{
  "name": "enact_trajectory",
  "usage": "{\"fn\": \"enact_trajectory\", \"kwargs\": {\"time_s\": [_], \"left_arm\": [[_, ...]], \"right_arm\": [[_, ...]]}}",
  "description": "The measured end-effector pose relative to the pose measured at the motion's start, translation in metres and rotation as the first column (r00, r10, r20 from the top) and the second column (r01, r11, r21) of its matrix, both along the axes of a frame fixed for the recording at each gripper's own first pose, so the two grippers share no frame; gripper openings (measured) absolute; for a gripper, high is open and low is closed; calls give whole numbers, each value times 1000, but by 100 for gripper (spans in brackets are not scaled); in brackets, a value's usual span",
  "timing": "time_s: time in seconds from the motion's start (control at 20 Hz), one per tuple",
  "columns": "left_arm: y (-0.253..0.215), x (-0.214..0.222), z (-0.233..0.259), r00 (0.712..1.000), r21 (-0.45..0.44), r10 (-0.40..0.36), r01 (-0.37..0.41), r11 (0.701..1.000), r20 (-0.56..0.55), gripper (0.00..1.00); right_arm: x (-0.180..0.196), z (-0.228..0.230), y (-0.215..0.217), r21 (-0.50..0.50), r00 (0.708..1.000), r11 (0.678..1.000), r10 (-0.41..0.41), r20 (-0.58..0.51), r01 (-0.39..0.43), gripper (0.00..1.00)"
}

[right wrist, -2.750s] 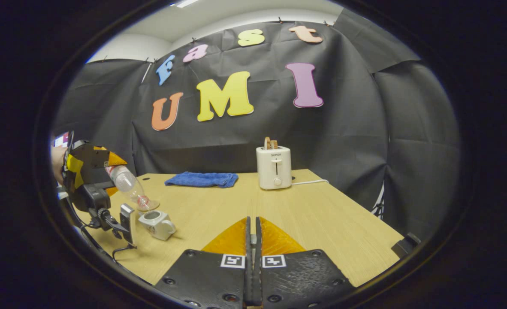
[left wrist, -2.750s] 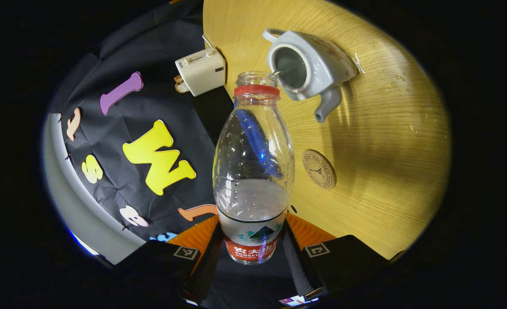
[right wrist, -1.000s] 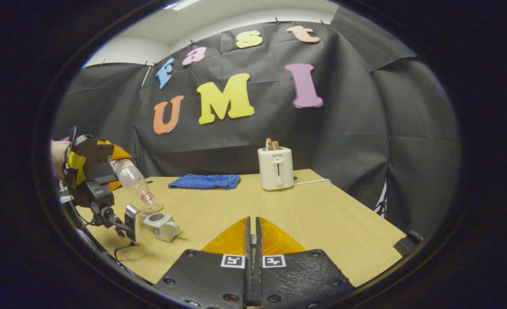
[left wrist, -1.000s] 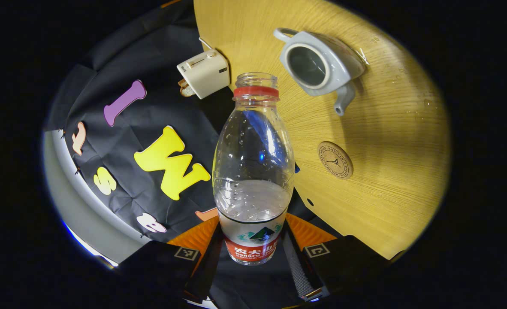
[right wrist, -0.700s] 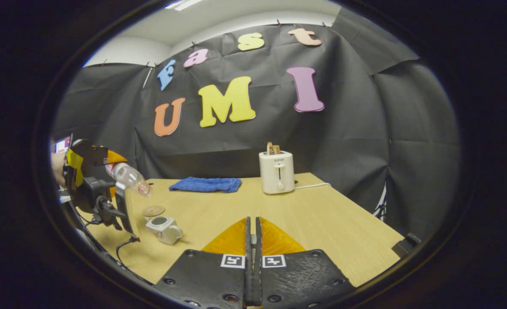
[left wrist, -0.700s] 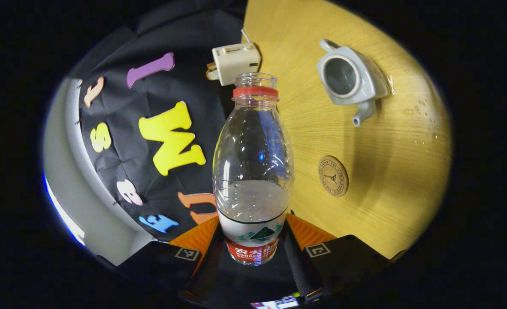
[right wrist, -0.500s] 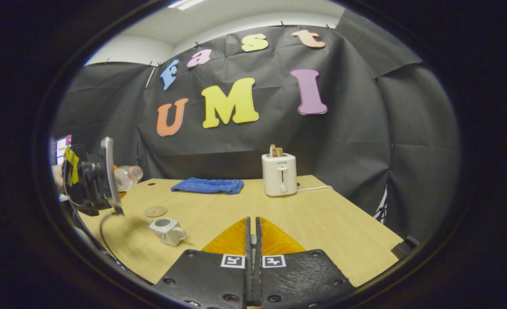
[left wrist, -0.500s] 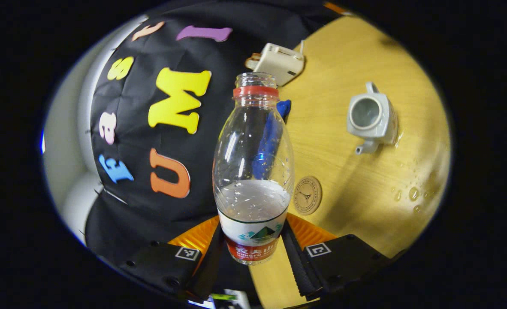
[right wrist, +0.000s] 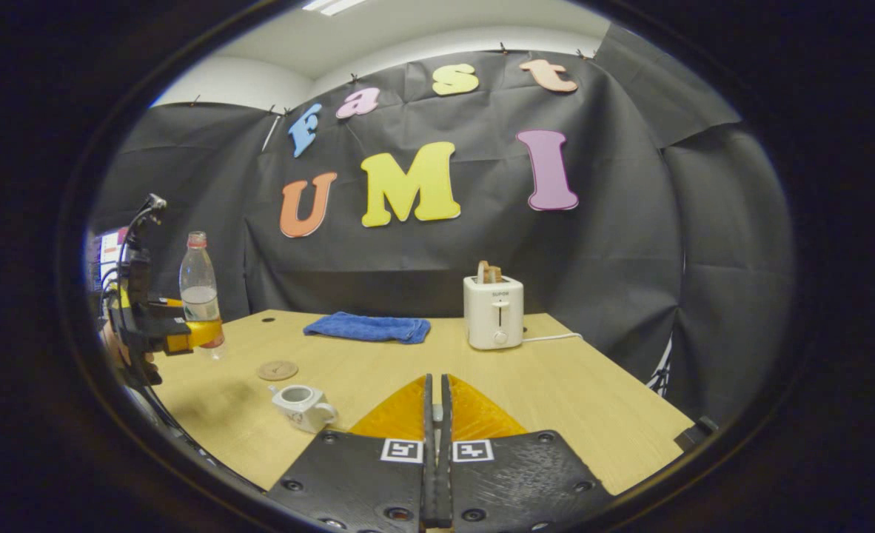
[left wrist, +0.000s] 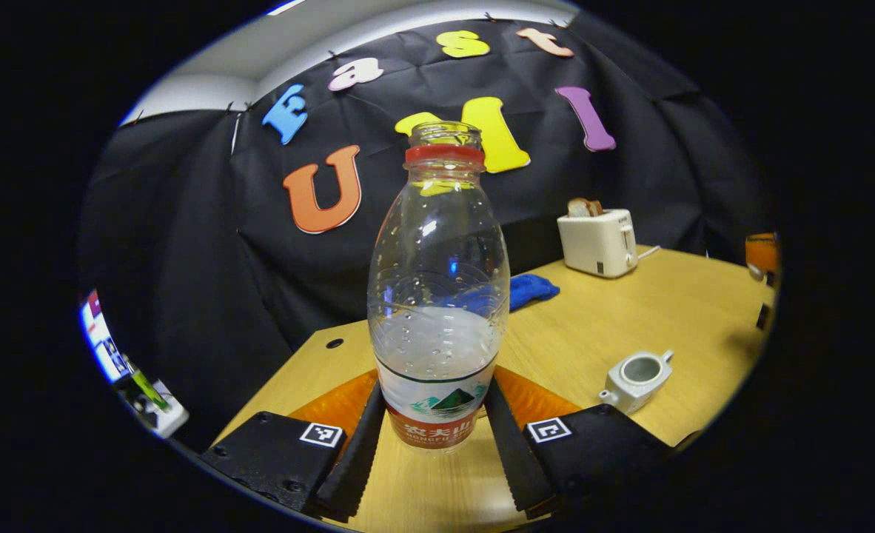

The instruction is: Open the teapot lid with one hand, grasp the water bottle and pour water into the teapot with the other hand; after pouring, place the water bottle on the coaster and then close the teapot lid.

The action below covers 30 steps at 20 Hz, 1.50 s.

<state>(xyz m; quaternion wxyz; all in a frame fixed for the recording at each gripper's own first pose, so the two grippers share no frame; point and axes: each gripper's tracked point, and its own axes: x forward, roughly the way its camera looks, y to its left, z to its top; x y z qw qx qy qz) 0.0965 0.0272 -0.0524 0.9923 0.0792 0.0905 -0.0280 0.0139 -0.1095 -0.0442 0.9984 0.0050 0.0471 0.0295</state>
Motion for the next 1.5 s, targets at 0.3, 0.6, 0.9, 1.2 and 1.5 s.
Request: {"fn": "enact_trajectory", "kwargs": {"time_s": [0.3, 0.6, 0.9, 1.2, 1.5], "left_arm": [[3, 29, 7, 999, -182, -25, 30, 983, 32, 75], [-7, 68, -21, 997, -214, -69, 62, 975, -26, 80], [-15, 99, -53, 993, -218, -89, 70, 974, -80, 77], [-17, 109, -67, 990, -223, -95, 69, 972, -106, 79], [-20, 107, -68, 989, -229, -106, 79, 970, -107, 81]], "right_arm": [[-1, -14, 3, 2, 1000, 1000, -1, -28, 1, 0], [5, -26, 5, 2, 998, 1000, 1, -56, -1, 0], [10, -38, 1, -5, 996, 1000, -11, -87, 11, 0], [13, -42, -4, -14, 995, 1000, -22, -99, 20, 0], [14, -42, 0, -20, 995, 1000, -19, -100, 17, 0]]}}
